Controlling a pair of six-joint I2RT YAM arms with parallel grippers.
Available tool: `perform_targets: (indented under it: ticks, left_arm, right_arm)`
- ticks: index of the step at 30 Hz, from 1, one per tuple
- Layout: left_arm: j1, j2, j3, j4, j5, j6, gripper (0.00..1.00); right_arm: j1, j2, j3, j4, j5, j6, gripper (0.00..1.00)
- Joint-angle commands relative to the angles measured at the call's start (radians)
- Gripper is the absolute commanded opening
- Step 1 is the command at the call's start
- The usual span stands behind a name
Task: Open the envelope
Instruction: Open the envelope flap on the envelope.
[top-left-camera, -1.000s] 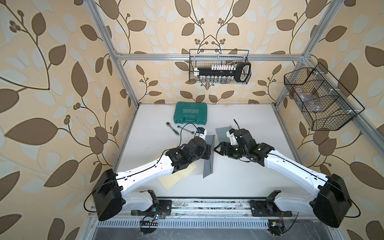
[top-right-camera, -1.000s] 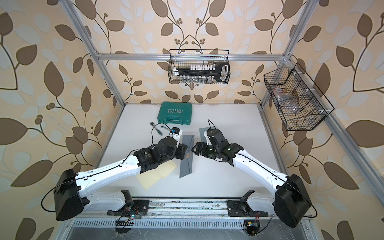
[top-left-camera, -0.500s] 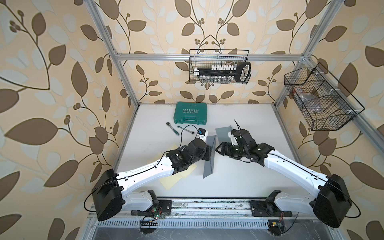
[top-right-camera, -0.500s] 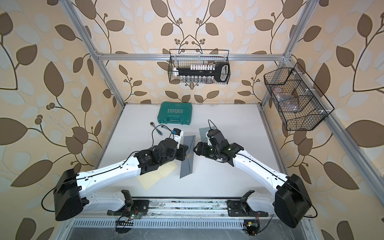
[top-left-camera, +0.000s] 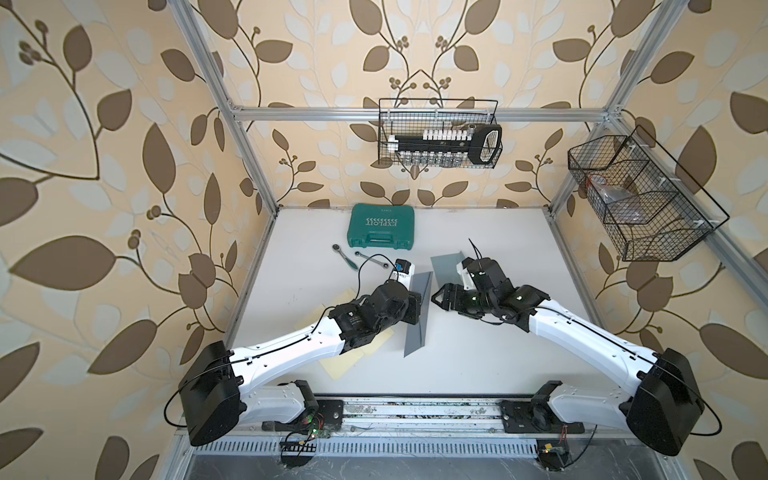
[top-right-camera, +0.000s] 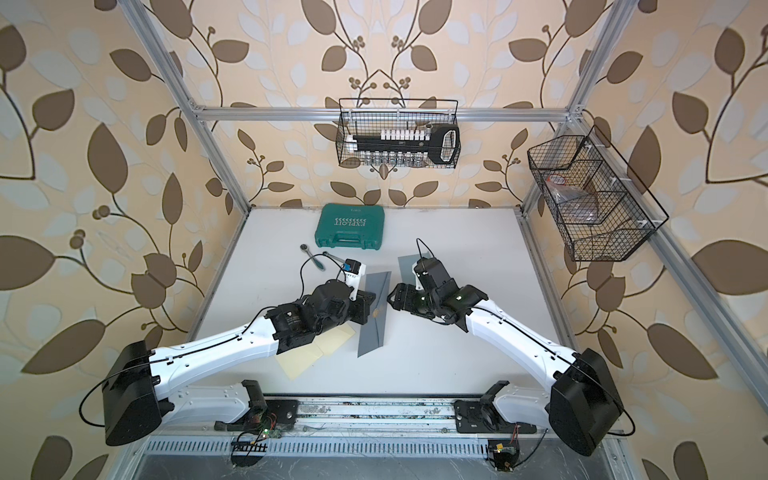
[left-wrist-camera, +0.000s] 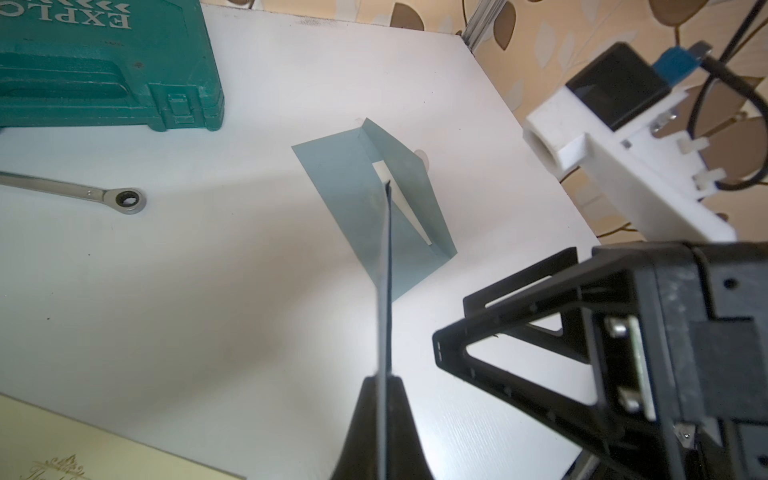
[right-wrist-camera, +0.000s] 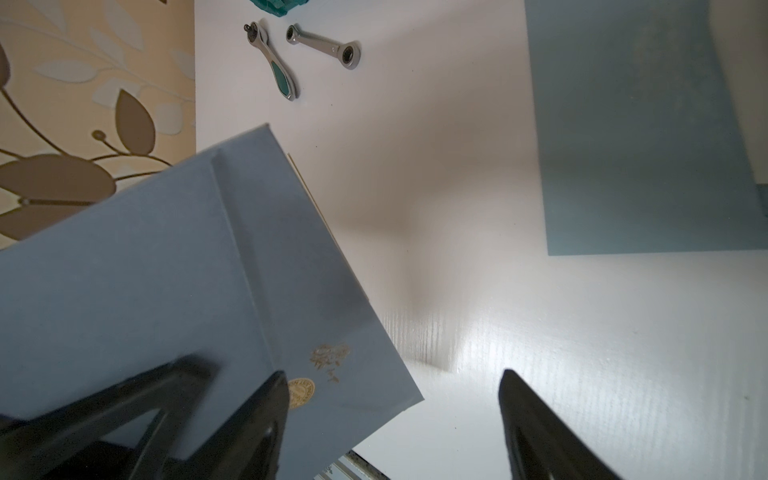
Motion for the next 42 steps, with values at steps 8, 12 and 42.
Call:
perform_targets:
  ticks: [8, 12, 42]
  left_arm:
    - [-0.010, -0.015, -0.008, 0.070, 0.019, 0.042, 0.00]
    - [-0.012, -0.007, -0.008, 0.068, 0.018, 0.040, 0.00]
    - [-0.022, 0.024, 0.000, 0.067, 0.017, 0.049, 0.00]
  right_arm:
    - [0.005, -0.010, 0.033, -0.002, -0.017, 0.012, 0.76]
    - [0.008, -0.003, 0.031, 0.014, -0.024, 0.027, 0.74]
    - [0.086, 0.059, 0.099, -0.048, 0.092, 0.073, 0.70]
